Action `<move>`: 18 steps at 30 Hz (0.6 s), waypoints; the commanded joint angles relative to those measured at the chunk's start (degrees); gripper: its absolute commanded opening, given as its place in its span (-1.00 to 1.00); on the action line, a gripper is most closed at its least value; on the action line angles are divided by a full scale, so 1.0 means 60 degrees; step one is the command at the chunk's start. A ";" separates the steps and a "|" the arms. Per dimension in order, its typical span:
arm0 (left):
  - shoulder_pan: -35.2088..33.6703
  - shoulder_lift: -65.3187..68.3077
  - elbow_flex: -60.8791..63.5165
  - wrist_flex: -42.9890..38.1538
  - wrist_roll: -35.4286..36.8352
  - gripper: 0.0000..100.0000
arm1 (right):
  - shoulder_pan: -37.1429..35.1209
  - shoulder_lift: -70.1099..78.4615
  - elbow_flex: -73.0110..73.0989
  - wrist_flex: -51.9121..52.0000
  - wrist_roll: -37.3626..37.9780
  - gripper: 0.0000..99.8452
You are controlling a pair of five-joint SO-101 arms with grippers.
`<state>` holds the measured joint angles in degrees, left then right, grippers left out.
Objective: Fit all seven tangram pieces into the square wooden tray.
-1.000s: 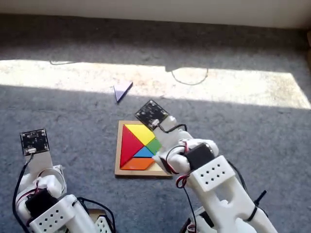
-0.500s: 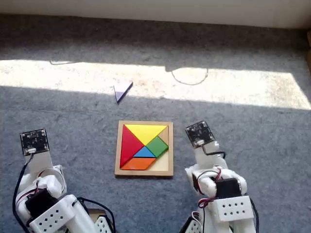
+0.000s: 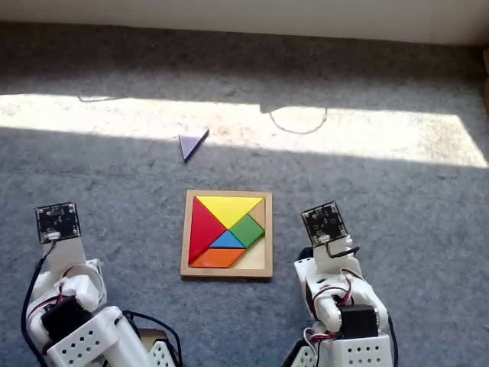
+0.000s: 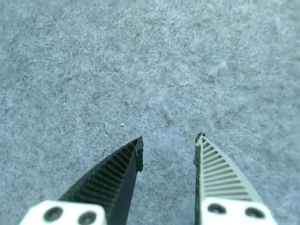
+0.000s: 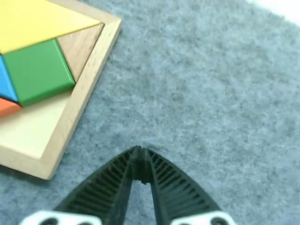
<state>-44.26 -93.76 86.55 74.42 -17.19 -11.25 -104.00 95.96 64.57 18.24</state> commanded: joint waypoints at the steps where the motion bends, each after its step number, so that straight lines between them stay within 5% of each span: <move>1: 0.1004 -0.0007 -0.1062 -0.0161 0.0073 -0.63 | 0.0125 0.0007 0.0974 -0.0066 -0.0073 -0.99; 11: 0.2044 0.0564 -0.4711 0.0440 0.0044 -0.43 | 0.0125 0.0066 0.0989 0.0432 -0.0073 -0.99; 18: 0.3245 0.5429 -0.8037 0.0469 0.0073 -0.45 | 0.0125 0.0095 0.0989 0.0432 -0.0044 -0.99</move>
<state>-29.67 -78.81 51.30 77.14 -17.19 -11.25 -104.00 95.96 67.03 18.24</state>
